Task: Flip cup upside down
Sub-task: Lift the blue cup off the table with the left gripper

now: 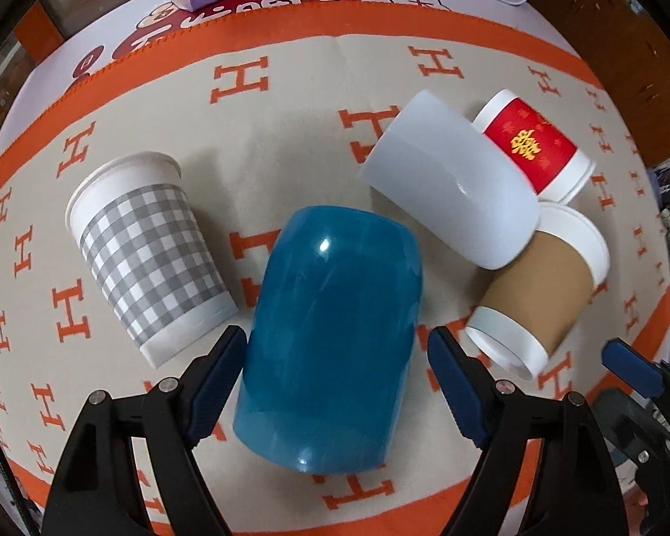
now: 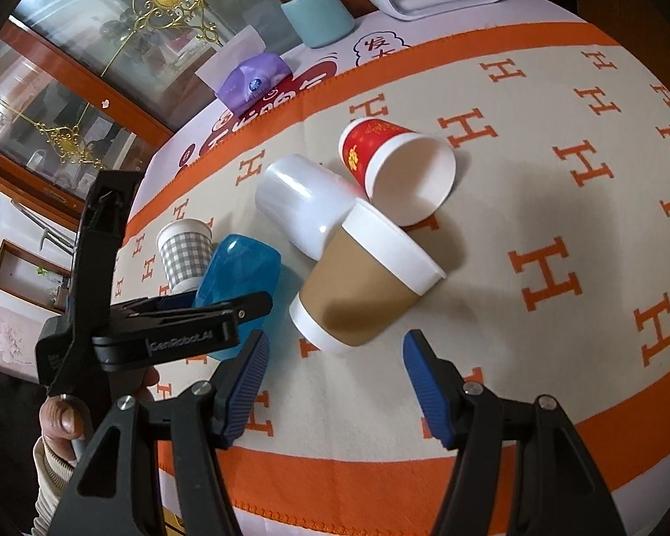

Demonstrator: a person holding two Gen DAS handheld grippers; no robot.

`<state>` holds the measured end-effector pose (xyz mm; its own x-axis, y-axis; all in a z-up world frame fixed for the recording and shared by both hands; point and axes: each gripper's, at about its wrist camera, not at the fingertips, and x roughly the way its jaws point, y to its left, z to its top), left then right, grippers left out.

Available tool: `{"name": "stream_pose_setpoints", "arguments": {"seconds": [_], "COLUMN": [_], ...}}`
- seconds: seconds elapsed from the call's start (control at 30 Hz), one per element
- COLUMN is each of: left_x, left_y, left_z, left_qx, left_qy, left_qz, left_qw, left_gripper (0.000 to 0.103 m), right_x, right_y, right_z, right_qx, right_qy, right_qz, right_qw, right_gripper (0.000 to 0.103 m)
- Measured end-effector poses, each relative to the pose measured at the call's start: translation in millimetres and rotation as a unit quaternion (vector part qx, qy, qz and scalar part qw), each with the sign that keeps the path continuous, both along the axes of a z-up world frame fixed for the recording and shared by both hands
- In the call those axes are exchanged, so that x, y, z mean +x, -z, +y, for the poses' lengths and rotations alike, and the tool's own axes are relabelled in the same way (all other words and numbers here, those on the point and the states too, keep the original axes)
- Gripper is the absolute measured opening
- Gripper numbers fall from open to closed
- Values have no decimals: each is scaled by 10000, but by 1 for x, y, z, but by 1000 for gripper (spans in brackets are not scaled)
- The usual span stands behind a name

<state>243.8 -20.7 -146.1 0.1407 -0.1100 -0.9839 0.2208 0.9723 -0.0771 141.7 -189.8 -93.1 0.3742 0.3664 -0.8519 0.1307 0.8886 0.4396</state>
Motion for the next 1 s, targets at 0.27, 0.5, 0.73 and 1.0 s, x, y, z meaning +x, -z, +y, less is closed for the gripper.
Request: {"name": "stream_pose_setpoints", "arguments": {"seconds": [0.27, 0.5, 0.73, 1.0], "left_x": [13, 15, -9, -69], "left_y": [20, 27, 13, -26], "left_z": [-14, -15, -11, -15], "left_qx": [161, 53, -89, -235], "left_qy": [-55, -339, -660, -686], "left_qz": [92, -155, -518, -906], "left_qw": [9998, 9993, 9964, 9932], "left_gripper": [76, 72, 72, 72], "right_x": [-8, -12, -21, -39], "right_y": [2, 5, 7, 0], "right_z": [-1, -4, -8, -8], "right_qx": [-34, -18, 21, 6], "right_qy": [-19, 26, 58, 6], "right_qz": [65, 98, 133, 23], "right_qw": [10000, 9999, 9999, 10000], "right_gripper": [63, 63, 63, 63]}}
